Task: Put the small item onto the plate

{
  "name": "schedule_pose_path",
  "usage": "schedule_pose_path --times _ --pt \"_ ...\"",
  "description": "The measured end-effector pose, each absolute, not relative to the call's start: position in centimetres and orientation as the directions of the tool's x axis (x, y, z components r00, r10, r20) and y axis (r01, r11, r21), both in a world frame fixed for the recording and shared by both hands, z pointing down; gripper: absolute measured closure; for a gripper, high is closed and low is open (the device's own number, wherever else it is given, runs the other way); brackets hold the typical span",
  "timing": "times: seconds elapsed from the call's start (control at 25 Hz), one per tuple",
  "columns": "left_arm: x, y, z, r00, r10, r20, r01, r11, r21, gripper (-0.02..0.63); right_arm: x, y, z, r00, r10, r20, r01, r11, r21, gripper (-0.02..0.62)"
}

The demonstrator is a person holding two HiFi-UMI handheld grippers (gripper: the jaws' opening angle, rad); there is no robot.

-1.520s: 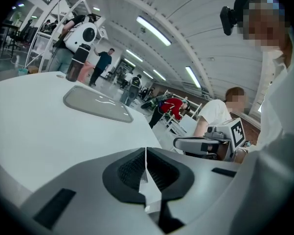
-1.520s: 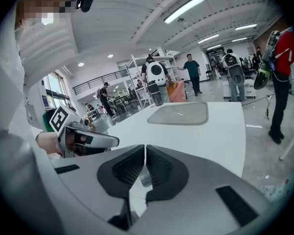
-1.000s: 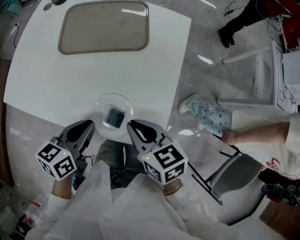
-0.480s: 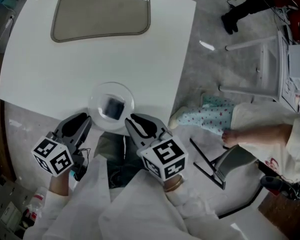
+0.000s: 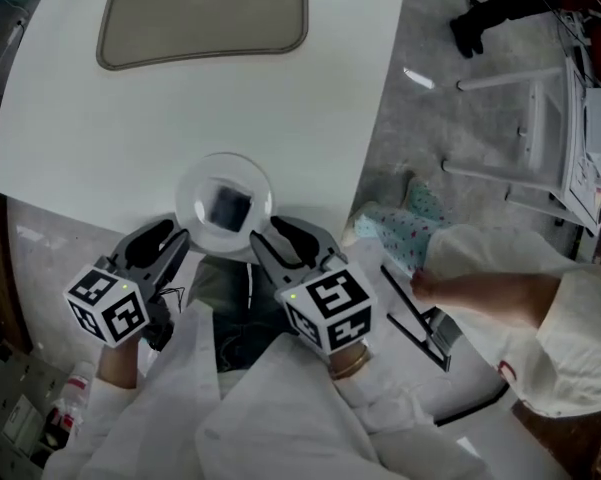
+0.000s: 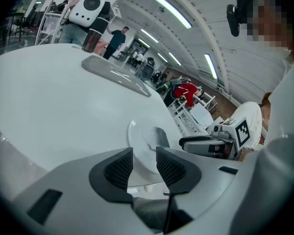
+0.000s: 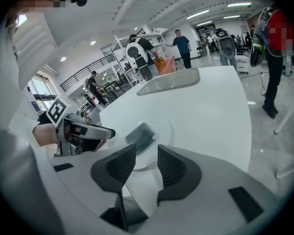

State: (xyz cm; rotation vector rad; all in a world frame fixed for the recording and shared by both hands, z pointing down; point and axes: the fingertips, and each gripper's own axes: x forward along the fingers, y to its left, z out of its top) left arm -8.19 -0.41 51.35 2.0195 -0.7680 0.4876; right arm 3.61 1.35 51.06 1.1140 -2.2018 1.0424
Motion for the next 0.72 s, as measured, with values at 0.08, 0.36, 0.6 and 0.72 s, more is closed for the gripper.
schedule_pose_path --times 0.08,0.36,0.6,0.72 --pt "-8.0 -0.4 51.7 0.728 -0.327 0.603 -0.685 -0.397 0.611 0.468 3.8 1.4 51.6 -0.562 -0.462 0.686 -0.825 0.375 -0.423 0.465" --pt "-8.0 0.0 52.2 0.722 -0.309 0.620 -0.691 -0.369 0.621 0.459 4.1 1.8 52.8 -0.538 -0.440 0.719 -0.841 0.334 -0.425 0.449" --pt "-7.7 0.8 52.8 0.716 -0.288 0.636 -0.697 -0.345 0.629 0.459 4.3 1.9 53.2 -0.534 -0.432 0.727 -0.845 0.316 -0.432 0.449" --pt "-7.3 0.8 52.8 0.720 -0.282 0.634 -0.693 -0.337 0.637 0.459 4.5 1.9 53.5 -0.535 -0.423 0.731 -0.844 0.310 -0.437 0.449"
